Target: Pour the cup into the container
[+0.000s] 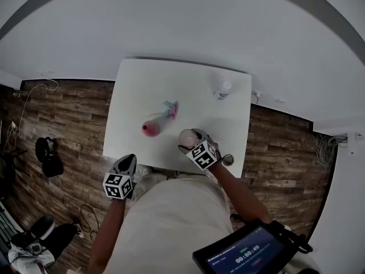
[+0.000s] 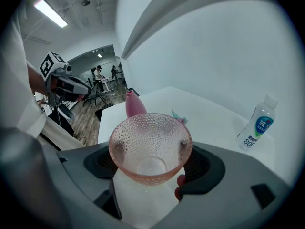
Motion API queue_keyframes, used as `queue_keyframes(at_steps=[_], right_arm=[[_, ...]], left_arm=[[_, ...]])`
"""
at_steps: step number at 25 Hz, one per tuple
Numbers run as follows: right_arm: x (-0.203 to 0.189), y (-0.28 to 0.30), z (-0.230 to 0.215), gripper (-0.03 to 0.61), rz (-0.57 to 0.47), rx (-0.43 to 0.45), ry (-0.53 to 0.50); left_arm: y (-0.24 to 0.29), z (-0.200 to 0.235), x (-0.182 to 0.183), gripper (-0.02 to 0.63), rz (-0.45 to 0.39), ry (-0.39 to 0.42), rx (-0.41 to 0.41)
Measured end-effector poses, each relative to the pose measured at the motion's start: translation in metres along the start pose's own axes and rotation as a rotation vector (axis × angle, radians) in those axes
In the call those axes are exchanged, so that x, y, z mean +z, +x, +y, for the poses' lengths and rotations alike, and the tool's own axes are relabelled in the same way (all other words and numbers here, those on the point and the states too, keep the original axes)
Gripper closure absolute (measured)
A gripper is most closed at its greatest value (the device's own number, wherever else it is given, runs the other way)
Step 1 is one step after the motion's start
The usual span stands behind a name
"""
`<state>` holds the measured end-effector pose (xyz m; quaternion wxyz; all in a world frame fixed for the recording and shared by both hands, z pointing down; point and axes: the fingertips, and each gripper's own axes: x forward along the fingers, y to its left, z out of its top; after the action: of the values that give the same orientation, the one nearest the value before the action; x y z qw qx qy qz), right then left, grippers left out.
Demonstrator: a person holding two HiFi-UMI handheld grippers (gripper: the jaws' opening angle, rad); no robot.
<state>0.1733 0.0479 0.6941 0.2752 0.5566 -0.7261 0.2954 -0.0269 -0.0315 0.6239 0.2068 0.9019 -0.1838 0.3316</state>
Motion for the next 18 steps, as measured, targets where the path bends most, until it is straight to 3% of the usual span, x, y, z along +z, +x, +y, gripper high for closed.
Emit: queue_keyframes(at_steps=[18], right_arm=[[-0.025,0.026,0.008,0.198,0.026,0.012,-0.082]], left_arm=[[-0.005,-0.003,-0.012,0.603,0.031,0.002,0.003]])
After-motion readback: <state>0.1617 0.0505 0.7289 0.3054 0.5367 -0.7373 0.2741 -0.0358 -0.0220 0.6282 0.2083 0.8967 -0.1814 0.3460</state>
